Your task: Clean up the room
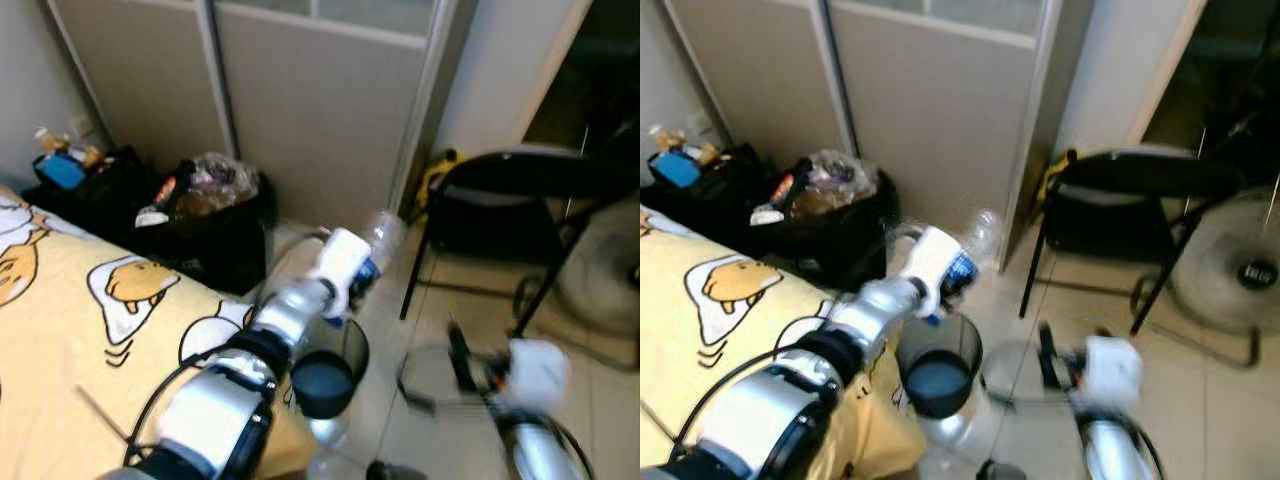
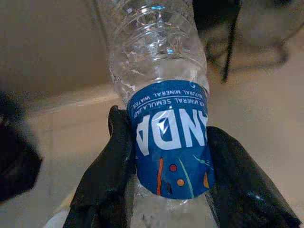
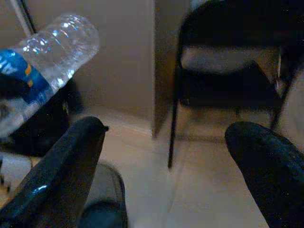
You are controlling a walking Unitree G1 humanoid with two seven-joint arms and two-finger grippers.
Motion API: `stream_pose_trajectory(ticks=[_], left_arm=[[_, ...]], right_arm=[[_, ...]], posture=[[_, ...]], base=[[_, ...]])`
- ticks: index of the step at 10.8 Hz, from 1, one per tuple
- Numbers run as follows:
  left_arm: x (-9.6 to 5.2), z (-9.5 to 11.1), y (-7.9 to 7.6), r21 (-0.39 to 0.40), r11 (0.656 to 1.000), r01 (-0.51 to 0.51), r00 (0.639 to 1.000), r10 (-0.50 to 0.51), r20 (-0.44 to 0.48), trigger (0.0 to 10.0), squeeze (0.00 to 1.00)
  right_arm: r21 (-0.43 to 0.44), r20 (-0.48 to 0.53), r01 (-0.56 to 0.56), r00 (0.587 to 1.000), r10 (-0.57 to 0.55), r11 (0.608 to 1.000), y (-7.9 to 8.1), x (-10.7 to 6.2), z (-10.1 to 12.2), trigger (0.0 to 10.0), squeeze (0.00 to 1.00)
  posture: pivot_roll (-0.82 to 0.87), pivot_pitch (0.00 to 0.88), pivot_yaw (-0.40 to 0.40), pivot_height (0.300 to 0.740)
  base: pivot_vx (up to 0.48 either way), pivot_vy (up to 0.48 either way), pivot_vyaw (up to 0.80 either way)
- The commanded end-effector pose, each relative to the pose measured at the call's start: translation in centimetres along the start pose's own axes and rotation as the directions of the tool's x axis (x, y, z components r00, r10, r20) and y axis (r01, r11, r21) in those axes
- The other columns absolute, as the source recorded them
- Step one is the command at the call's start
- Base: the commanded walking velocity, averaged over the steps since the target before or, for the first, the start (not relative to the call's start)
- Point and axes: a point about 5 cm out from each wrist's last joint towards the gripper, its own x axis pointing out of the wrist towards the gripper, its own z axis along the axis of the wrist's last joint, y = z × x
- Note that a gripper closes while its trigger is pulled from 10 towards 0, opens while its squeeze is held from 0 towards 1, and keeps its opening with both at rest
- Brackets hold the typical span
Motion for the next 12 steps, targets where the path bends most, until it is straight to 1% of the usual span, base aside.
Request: stream_pose_trajectory(ticks=[1,2,3,4,5,6,7,8,9,10,11,12], left_arm=[[0.2,0.6,0.0,0.049,0.998,-0.026,1.0,0.026,0.002,10.0,0.0],[0.2,0.2,0.0,0.097,0.993,-0.067,0.997,0.069,-0.023,10.0,0.0],[0.1,-0.1,0.3,0.122,0.987,-0.104,0.993,0.109,-0.038,10.0,0.0],[-0.1,-0.5,1.2,0.159,0.973,-0.165,0.983,0.175,-0.052,10.0,0.0],[-0.3,-0.6,1.7,0.199,0.961,-0.193,0.977,0.207,-0.052,10.0,1.0],[-0.3,-0.6,2.0,0.285,0.935,-0.212,0.971,0.234,-0.044,10.0,1.0],[-0.5,-0.4,2.5,0.387,0.889,-0.245,0.96,0.277,-0.028,10.0,1.0],[-0.5,-0.2,2.5,0.415,0.875,-0.25,0.959,0.284,-0.022,10.0,1.0],[-0.2,-0.1,1.9,0.312,0.927,-0.207,0.973,0.23,-0.037,10.0,1.0],[-0.1,-0.3,1.4,0.258,0.951,-0.171,0.981,0.19,-0.05,10.0,1.0],[0.1,-0.2,0.7,0.261,0.957,-0.123,0.989,0.141,-0.053,10.0,1.0],[0.2,-0.1,0.3,0.275,0.956,-0.098,0.992,0.117,-0.054,10.0,1.0]], right_arm=[[0.006,-0.007,-0.005,1.0,0.005,1.0,-0.1,-0.5,0.3,10.0,0.54],[-0.004,-0.036,-0.006,0.999,0.006,1.0,0.0,-2.6,0.4,10.0,0.54],[-0.004,-0.055,0.001,0.998,-0.002,1.0,0.1,-3.8,0.5,10.0,0.53],[-0.004,-0.064,-0.002,0.998,0.002,1.0,0.3,-4.7,0.8,10.0,0.54],[-0.002,-0.075,0.0,0.997,0.0,1.0,0.4,-5.2,0.8,10.0,0.54],[0.005,-0.088,0.003,0.996,-0.003,1.0,0.6,-5.5,0.7,10.0,0.53],[0.013,-0.093,-0.004,0.996,0.006,1.0,1.2,-5.6,0.8,10.0,0.54],[0.016,-0.097,-0.009,0.995,0.01,1.0,1.4,-5.6,0.8,10.0,0.53],[0.017,-0.101,-0.011,0.995,0.012,1.0,1.4,-5.6,0.8,10.0,0.54],[0.017,-0.102,-0.01,0.995,0.012,1.0,1.4,-5.5,0.8,10.0,0.53],[0.016,-0.105,-0.013,0.994,0.014,1.0,1.4,-5.4,0.8,10.0,0.54],[0.016,-0.108,-0.016,0.994,0.018,1.0,1.5,-5.3,0.8,10.0,0.54]], posture=[[-0.21,0.136,0.043,0.731],[-0.26,0.167,0.053,0.731],[-0.3,0.183,0.058,0.731],[-0.3,0.185,0.065,0.731],[-0.3,0.186,0.068,0.731],[-0.3,0.185,0.073,0.731],[-0.29,0.183,0.075,0.731],[-0.29,0.183,0.076,0.731],[-0.29,0.18,0.077,0.731],[-0.29,0.181,0.076,0.731],[-0.3,0.18,0.077,0.731],[-0.3,0.172,0.079,0.731]], base=[[0.0,0.0,0.0],[0.0,0.0,0.0],[0.0,0.0,0.0],[0.0,0.0,0.0],[0.0,0.0,0.0],[0.0,0.0,0.0],[0.0,0.0,0.0],[0.0,0.0,0.0],[0.0,0.0,0.0],[0.0,0.0,0.0],[0.0,0.0,0.0],[0.0,0.0,0.0]])
